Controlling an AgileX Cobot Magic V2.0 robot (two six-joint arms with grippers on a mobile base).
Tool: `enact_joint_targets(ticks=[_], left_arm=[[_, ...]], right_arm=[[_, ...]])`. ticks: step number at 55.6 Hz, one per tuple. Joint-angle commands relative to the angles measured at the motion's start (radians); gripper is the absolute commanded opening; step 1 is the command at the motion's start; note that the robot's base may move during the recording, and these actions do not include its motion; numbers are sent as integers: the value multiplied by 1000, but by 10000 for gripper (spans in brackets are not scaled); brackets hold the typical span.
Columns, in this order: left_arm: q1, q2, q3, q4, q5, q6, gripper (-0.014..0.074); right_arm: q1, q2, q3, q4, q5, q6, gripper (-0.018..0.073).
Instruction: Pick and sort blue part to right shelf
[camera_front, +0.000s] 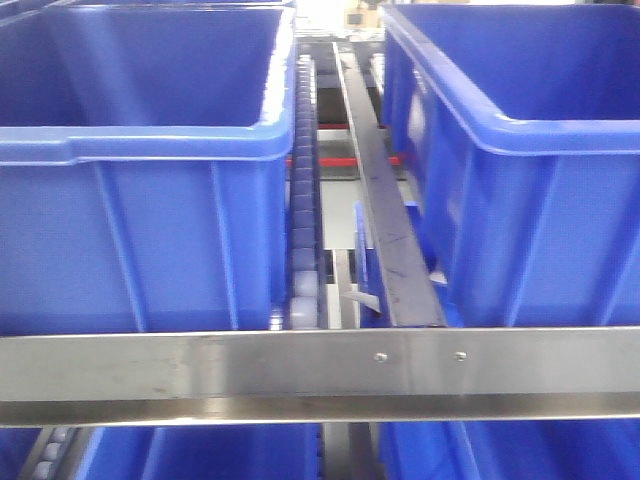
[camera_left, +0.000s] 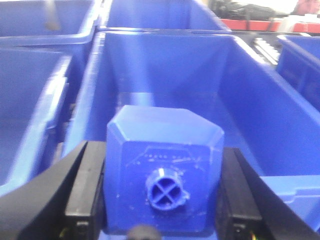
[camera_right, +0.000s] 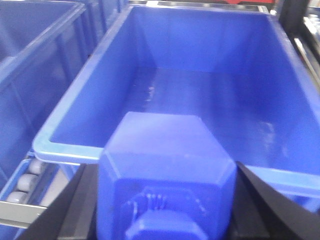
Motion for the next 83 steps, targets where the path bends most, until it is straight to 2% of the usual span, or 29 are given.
enact_joint_targets(ticks=[1,25,54,61,70,75,83], left_arm=[[-5,10,-29,-10,-92,-1,230],[-5,10,-29,-10,-92,-1,230],[-5,27,-39,-10,-150,0,230],[-5,127,-119,-10,-115,5,230],[-5,378,-283,-10,-54,7,230],[-5,538,-374,-14,-14,54,230],[-5,778,-503,-14,13,83,230]], right_arm=[[-5,11,-27,-24,-90,-8,165],[-5,11,-27,-24,-90,-8,165],[-5,11,-27,-24,-90,-8,165],[-5,11,-27,-24,-90,-8,165],[-5,11,-27,-24,-90,-8,165],[-5,11,-27,-24,-90,-8,165],[-5,11,-27,-24,-90,-8,165]])
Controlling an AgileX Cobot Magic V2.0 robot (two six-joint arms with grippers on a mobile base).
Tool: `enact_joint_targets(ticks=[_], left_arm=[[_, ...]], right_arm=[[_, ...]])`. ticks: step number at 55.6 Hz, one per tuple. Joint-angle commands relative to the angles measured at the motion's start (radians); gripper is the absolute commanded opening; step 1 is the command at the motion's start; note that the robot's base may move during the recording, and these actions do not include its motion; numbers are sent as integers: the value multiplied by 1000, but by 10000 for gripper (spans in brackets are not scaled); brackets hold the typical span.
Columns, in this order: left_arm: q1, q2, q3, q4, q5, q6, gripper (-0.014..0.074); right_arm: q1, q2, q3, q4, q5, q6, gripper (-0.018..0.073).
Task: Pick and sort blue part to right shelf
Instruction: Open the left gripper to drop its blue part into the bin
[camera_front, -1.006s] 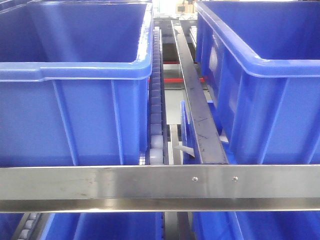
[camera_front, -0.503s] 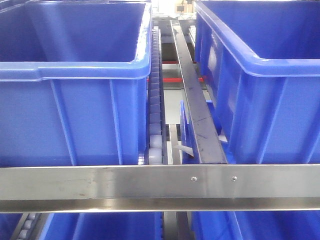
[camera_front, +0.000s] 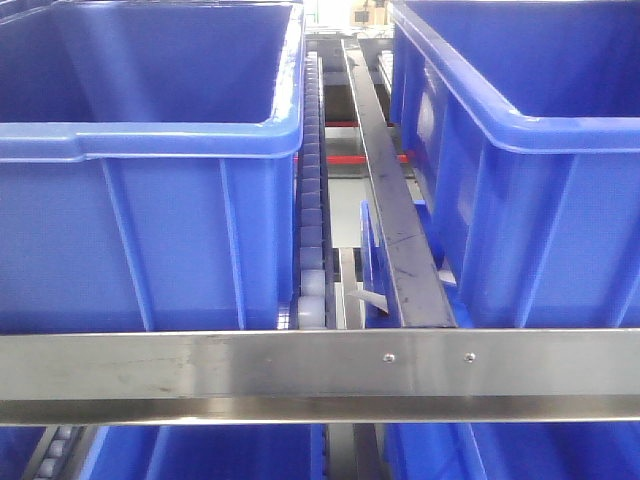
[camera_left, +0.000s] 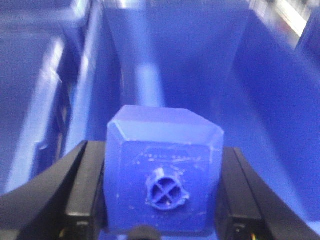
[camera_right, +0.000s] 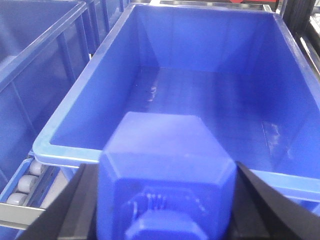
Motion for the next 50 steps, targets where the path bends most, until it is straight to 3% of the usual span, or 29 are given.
enact_joint_targets(ticks=[1,15,23,34,39,50], left_arm=[[-5,137,-113,-14,-60,16,230],[-50,532,-348,-14,-24,16,230],[-94,739,-509,-14,91,16,232],[-115,885,-642,-14,189,12,239],[-115,896,-647,-14,190,12,300],[-115,892,-647,-14,199,12,540]], right_arm=[[-5,11,-27,-24,-90,-8,165],[-5,11,-27,-24,-90,-8,165],[-5,11,-27,-24,-90,-8,165],[-5,11,-27,-24,-90,-8,165],[-5,11,-27,-24,-90,-8,165],[-5,11,-27,-24,-90,-8,165]])
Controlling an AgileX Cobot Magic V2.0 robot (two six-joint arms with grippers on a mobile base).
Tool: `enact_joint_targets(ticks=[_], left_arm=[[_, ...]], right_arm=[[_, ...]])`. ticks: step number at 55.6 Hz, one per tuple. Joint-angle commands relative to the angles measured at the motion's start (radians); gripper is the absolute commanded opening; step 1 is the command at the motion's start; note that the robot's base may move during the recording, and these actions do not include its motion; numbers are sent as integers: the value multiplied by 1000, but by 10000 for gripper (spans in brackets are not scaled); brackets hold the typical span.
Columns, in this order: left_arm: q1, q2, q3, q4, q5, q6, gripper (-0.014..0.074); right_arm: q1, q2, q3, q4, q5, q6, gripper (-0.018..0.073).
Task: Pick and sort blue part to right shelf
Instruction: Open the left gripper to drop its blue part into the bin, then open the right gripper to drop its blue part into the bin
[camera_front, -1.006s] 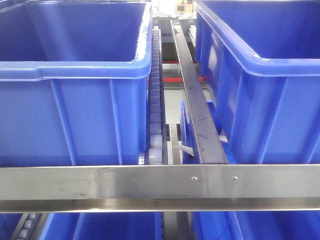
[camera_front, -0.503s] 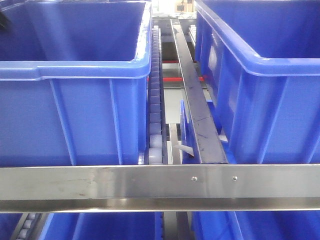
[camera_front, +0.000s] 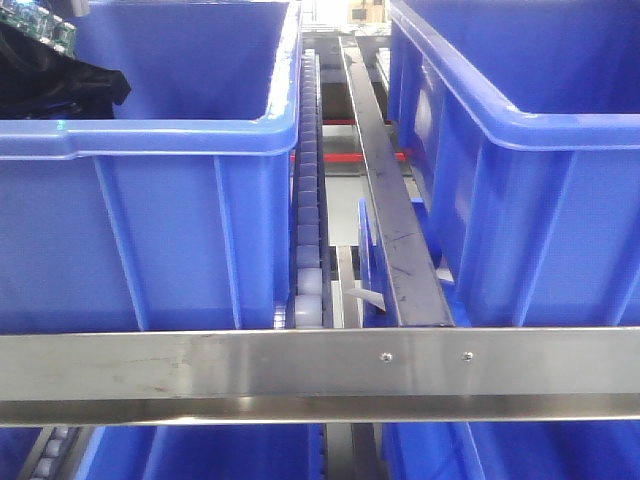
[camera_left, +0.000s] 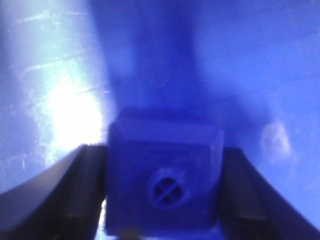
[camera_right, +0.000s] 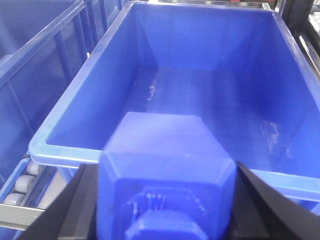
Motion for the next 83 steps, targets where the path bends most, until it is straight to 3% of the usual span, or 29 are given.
enact_joint_targets(ticks=[1,19,40,58,71,83], left_arm=[[-5,-62,-36,-14,-21,-5,554],[-5,-291,10,-14,20,-6,548],[-5,-761,410,-14,-160,-13,347],[-5,-1169,657,-12,-183,-13,122],[-5,-1388,762,-12,-241,-13,124],[-5,-1418,778,-12,-255,-13,124]], right_arm=[[-5,11,-27,-24,-90,-8,165],[-5,11,-27,-24,-90,-8,165],[-5,11,-27,-24,-90,-8,165],[-5,11,-27,-24,-90,-8,165],[-5,11,-27,-24,-97,-7,165],[-5,27,-47,-25,-135,-6,149]])
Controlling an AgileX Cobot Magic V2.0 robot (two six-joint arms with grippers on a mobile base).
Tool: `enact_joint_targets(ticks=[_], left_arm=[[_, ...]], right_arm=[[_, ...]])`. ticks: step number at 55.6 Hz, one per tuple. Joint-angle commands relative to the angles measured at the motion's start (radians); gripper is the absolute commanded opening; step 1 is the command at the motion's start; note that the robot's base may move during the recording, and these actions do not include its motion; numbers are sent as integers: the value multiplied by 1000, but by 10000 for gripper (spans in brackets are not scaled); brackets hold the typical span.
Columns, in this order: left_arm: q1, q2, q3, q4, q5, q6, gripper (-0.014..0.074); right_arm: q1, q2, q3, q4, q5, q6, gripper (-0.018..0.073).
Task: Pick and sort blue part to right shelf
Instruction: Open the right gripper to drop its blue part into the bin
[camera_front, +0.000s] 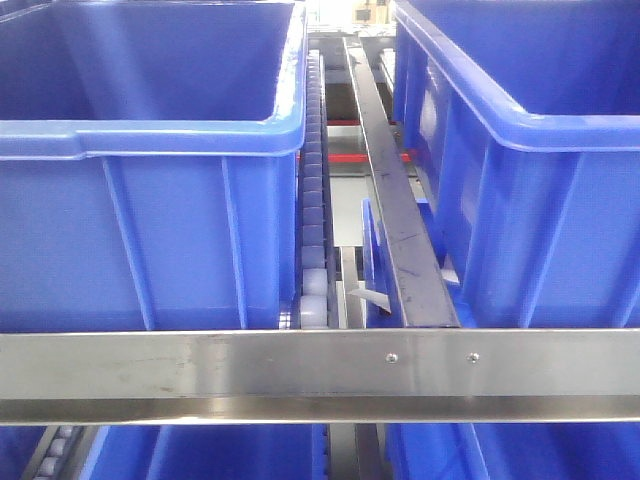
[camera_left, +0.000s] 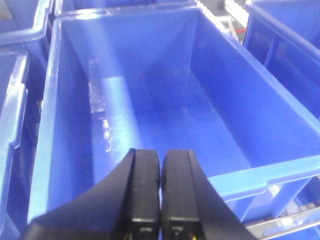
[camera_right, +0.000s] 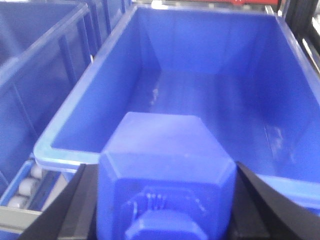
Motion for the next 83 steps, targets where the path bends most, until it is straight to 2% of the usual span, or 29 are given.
enact_joint_targets(ticks=[1,10,24,29,40,47,53,62,66,78,83], left_arm=[[-5,6,-27,-12,-96,-9,124],[-5,6,-27,-12,-99,-9,124],[-5,6,-27,-12,-92,-9,124],[-5,6,-27,-12,-78,-9,124],[-5,6,-27,-12,-63,-9,124],[-5,6,-27,-12,-63,-9,124],[-5,6,-27,-12,-63,-9,124],[-5,6,-27,-12,-63,-9,124],[-5,6,-27,-12,-63,-9,124],[-5,6,-27,-12,-59,-9,124],[-5,6,-27,-12,-55,-9,124]], right_arm=[[-5,38,-60,-25,-118,-6,141],[-5,237,-246,-25,-37,-3,123],[-5,722,-618,-28,275,65,123],[-13,888,-721,-28,337,65,123],[-104,1165,-839,-29,326,62,123],[-155,1306,-889,-28,306,8,123],[-170,1423,-916,-27,295,-30,123],[-171,1513,-927,-9,290,-33,134],[-171,1523,-927,-2,286,-33,195],[-171,1519,-927,-2,292,-33,538],[-171,1503,-927,-2,300,-36,565]])
